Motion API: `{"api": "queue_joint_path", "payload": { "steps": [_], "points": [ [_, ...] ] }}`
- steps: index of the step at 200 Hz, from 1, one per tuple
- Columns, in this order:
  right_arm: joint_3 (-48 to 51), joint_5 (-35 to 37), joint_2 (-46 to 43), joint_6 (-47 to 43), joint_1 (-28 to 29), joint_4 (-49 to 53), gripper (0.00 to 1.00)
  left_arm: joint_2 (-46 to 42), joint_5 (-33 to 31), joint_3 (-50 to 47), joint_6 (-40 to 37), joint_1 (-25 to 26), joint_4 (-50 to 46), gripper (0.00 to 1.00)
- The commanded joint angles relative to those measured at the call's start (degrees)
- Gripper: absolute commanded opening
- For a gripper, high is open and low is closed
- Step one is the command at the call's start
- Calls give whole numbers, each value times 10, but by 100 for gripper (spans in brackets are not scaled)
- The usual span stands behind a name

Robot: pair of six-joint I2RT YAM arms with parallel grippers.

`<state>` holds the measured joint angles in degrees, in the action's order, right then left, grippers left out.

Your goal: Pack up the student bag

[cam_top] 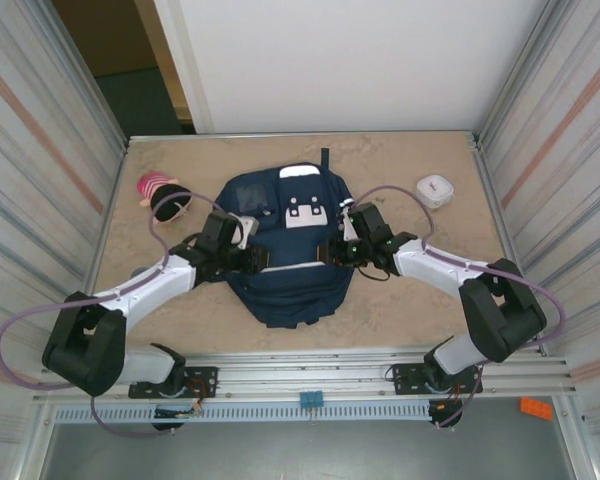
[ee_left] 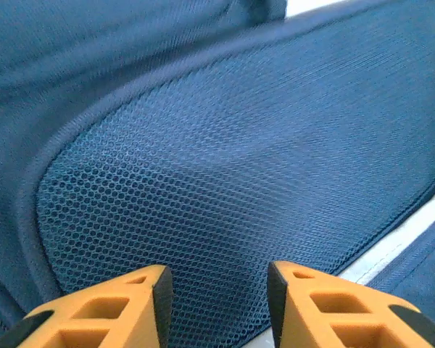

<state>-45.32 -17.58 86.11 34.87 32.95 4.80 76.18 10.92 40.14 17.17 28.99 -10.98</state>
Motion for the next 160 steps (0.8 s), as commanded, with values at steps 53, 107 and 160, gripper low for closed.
{"api": "queue_joint_path", "payload": {
  "steps": [53,107,160],
  "points": [
    [39,70,-40,18,1,43,46,13,-98,-26,37,40,29,62],
    [-162,43,-69,-38,-79,203,81,-66,-62,97,133,-74,-90,86],
    [-236,53,67,-49,-94,212,81,9,-30,100,106,-143,-74,85]
  ]
}}
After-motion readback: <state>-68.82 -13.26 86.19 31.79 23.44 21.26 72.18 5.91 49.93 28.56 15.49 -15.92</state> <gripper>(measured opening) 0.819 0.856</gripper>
